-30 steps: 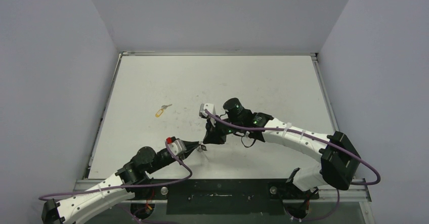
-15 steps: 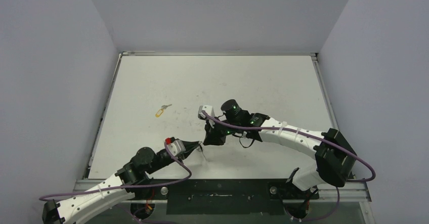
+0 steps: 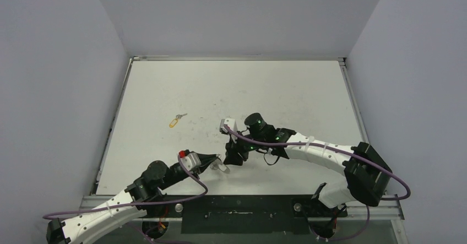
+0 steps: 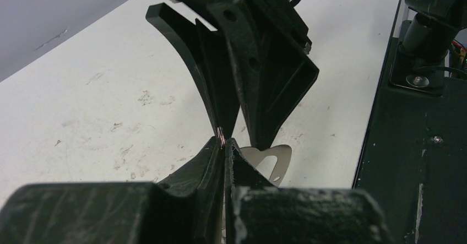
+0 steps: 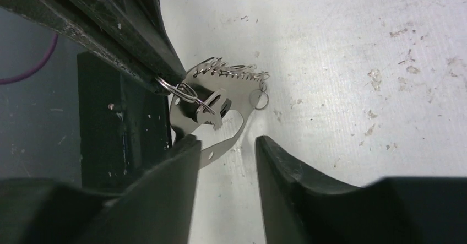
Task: Put the keys on the keyring
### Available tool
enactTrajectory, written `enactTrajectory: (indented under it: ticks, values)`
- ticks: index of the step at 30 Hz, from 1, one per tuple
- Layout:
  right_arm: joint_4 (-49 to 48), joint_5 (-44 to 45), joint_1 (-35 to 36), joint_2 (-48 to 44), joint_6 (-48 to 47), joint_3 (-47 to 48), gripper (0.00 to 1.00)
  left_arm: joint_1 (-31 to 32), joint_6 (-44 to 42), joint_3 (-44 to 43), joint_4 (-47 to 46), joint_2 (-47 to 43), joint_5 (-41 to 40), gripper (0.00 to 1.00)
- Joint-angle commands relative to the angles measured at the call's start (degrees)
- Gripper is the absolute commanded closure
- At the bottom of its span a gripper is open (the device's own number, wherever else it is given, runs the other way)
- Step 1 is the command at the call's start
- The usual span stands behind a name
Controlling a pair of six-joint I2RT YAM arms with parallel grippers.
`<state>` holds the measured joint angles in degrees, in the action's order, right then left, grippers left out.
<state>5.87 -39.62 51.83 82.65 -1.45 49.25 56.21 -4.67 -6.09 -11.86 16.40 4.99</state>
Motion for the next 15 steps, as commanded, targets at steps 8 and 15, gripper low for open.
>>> enactTrajectory:
  ticks: [8,15]
  values:
    - [-13.7,-8.0,-1.7,-11.4,-5.7,-6.0,0.39,0.2,-1.5,0.4,-6.2,-1.3,9.0,1.00]
    - [-18.0,-13.9,-1.6,-9.5,-5.8,-6.1,0.49,0.2,-1.9,0.2,-8.0,-0.4,11.0,1.00]
